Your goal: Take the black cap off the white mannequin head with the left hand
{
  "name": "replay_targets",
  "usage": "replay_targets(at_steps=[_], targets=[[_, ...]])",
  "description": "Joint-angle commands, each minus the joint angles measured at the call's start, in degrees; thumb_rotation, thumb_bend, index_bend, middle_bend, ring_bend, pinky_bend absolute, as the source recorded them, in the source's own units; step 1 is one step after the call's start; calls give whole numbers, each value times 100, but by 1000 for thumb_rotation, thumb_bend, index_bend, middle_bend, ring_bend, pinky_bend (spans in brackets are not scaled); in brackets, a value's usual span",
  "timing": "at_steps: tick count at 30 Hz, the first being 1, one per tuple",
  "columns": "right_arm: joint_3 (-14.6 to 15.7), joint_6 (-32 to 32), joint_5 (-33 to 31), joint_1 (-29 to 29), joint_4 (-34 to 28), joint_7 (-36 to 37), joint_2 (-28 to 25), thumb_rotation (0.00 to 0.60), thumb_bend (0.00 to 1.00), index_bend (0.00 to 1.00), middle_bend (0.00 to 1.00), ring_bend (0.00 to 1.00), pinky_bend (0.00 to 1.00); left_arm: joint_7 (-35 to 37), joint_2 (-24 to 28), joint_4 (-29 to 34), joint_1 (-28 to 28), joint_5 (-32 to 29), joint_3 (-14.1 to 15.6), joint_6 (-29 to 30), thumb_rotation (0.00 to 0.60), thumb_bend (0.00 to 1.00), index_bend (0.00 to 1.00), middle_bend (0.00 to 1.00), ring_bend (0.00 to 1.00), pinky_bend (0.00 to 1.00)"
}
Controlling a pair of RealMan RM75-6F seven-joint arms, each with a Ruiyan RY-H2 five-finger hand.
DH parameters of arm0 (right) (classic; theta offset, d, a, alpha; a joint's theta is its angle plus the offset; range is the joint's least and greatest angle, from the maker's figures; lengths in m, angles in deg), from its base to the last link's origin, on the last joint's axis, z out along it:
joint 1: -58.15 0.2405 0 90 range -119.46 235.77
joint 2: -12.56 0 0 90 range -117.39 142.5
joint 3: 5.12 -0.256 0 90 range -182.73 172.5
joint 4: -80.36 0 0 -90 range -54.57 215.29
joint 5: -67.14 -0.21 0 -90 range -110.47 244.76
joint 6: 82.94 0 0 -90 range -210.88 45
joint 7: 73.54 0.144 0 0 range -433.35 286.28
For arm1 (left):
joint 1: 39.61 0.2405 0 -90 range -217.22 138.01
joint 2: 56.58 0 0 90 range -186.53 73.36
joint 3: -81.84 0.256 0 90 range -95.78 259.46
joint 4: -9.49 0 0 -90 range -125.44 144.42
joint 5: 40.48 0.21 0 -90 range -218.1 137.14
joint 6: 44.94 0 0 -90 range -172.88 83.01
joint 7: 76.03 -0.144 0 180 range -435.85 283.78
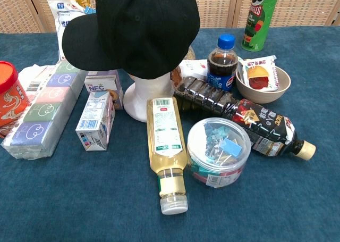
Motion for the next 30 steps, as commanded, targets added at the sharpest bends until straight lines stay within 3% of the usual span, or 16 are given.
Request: replay_targets(at_steps=[1,7,14,24,30], targets=[[16,6,47,-8,-27,102,-47,600,37,47,0,0,27,22,-32,-46,14,51,-19,19,600,119,0,0,0,78],[41,65,92,5,-93,274,-111,600,41,47,0,0,27,306,-275,-374,-196,322,-211,-49,600,124,0,0,0,78],[32,155,97,54,-129,398,-132,600,52,40,0,0,27,932,-534,-662,-978,599,-573,-702,600,140,0,0,0,78],[3,250,-20,64,-100,531,-173,600,56,38,0,0,27,731,-1540,-1199,-1553,543,-816,-1165,600,141,0,0,0,77],[-13,330,-105,65,-67,764,-257,600,55,38,0,0,27,733,-2384,-2125,-1789,532,-964,-1080,600,142,0,0,0,73]])
